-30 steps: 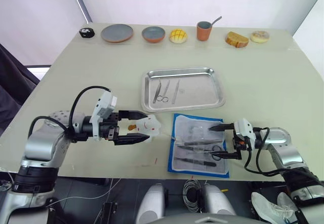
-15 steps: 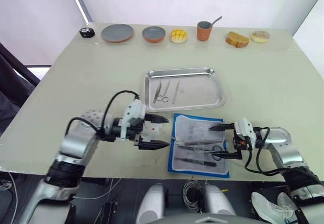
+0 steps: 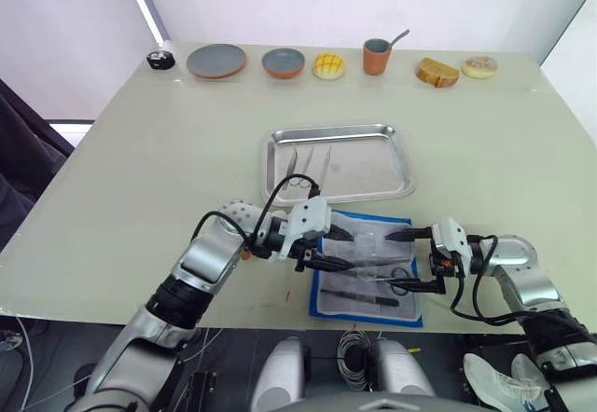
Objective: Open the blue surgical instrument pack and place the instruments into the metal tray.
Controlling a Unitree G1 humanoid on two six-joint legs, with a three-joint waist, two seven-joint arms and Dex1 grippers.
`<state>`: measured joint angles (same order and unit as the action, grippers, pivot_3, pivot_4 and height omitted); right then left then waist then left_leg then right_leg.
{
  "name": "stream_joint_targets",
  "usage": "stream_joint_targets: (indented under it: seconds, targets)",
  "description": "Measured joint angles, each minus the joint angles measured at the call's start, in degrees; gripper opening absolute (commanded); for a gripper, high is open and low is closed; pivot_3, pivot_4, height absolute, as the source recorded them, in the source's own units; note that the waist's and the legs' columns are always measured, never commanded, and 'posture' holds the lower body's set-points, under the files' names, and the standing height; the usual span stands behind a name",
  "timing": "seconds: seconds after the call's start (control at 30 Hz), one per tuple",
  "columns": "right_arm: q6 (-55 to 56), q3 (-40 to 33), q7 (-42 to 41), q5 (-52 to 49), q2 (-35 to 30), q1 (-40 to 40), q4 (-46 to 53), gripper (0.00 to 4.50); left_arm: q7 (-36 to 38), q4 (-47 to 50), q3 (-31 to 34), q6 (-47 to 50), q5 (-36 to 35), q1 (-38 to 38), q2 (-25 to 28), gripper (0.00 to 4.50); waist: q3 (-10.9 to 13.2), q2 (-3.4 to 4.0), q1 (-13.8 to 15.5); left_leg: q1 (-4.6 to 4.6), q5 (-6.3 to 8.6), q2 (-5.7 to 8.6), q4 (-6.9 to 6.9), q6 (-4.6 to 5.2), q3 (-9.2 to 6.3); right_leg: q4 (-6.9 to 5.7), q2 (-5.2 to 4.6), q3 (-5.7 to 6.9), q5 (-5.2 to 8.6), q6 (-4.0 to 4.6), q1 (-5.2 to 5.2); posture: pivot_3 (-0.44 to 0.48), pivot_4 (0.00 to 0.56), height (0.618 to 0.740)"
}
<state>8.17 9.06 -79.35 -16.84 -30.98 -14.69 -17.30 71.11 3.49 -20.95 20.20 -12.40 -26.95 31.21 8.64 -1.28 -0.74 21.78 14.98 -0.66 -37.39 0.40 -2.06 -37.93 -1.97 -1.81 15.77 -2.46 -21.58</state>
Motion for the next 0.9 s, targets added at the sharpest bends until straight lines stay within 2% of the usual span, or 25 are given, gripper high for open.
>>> stream_joint_targets:
  seconds: [0.9]
  targets:
    - [-0.4,0.1,1.0,0.0,-0.1,0.8,1.1,4.5,-1.6,-2.6,-4.1,-2.1,7.3,-0.9,-1.6,2.61,0.0,0.0,0.0,0.0,0.0,0.0,0.0,0.0,0.0,0.0,-0.01,0.0,0.0,0.0,0.01,0.0,0.15,0.74]
